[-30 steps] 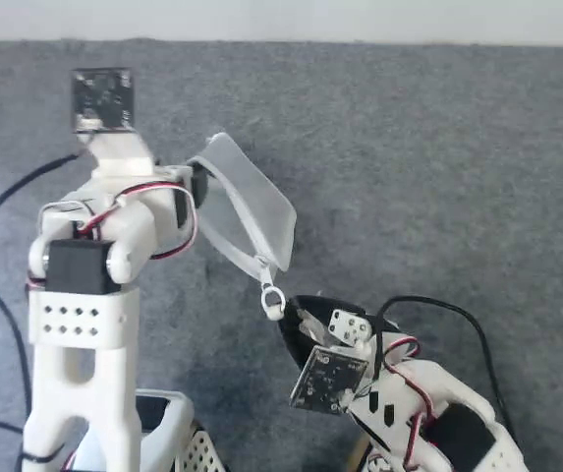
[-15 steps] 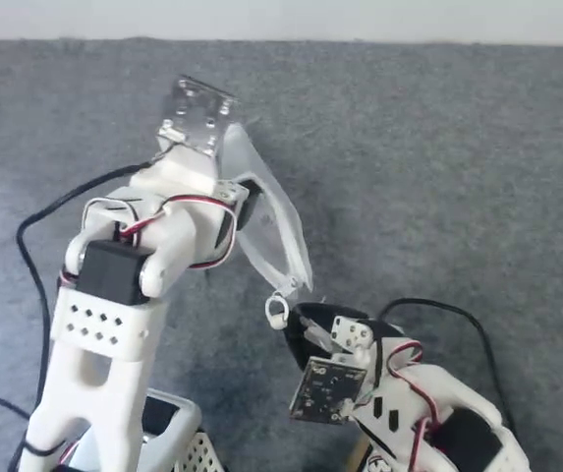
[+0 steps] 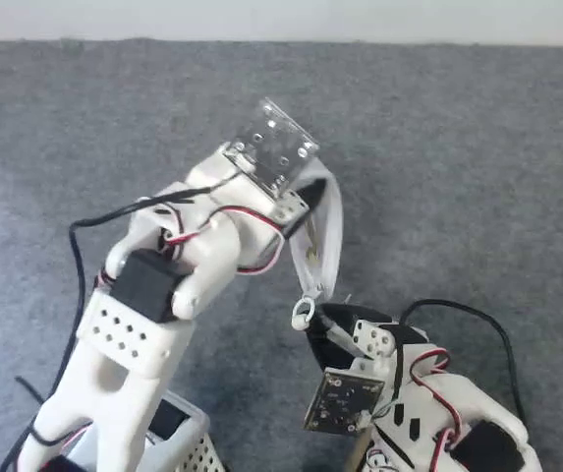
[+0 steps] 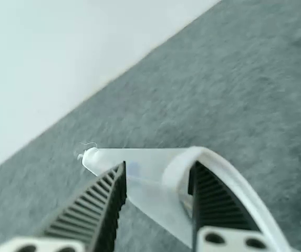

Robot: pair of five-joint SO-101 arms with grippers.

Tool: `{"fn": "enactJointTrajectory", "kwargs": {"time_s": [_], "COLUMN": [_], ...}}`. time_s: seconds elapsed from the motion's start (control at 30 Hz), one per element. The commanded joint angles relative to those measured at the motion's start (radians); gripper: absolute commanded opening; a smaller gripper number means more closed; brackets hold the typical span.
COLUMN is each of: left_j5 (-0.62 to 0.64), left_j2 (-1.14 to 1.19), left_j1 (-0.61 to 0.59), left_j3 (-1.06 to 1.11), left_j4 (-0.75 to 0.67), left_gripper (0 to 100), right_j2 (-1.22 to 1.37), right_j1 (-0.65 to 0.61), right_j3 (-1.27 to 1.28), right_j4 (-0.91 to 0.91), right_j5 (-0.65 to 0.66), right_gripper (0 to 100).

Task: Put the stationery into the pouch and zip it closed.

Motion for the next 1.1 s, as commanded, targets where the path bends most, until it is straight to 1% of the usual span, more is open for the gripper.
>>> {"fn": "enactJointTrajectory", "kwargs": {"time_s": [0.0,0.13,0.3,0.43,0.6,0.67,0.8,0.87,1.07], "left_j5": [-0.008,-0.008,0.0,0.048,0.057,0.058,0.107,0.107,0.109], "left_j2": [-0.034,-0.032,-0.041,-0.043,-0.046,-0.066,-0.146,-0.178,-0.238], "left_j1": [0.054,0.117,0.12,0.12,0.118,0.107,0.103,0.095,0.018], "left_j3": [-0.064,-0.053,0.015,0.021,0.015,0.01,0.005,0.012,0.008], "left_j4": [-0.037,-0.041,-0.123,-0.132,-0.132,-0.129,-0.129,-0.124,-0.054], "left_gripper": [18,18,18,18,18,18,18,18,18], "right_j2": [-0.001,-0.001,-0.001,-0.001,-0.001,-0.001,-0.001,-0.001,-0.001], "right_j1": [0.008,0.048,0.081,0.108,0.15,0.154,0.154,0.162,0.229], "right_j3": [-0.063,-0.066,-0.066,-0.066,-0.072,-0.083,-0.086,-0.086,-0.1], "right_j4": [0.008,0.008,0.008,0.007,-0.001,0.004,0.005,0.005,-0.002], "right_j5": [0.011,0.011,0.041,0.043,0.038,0.038,0.038,0.038,0.029], "right_gripper": [0.6,0.6,0.6,0.6,0.6,0.6,0.6,0.6,0.6]}}
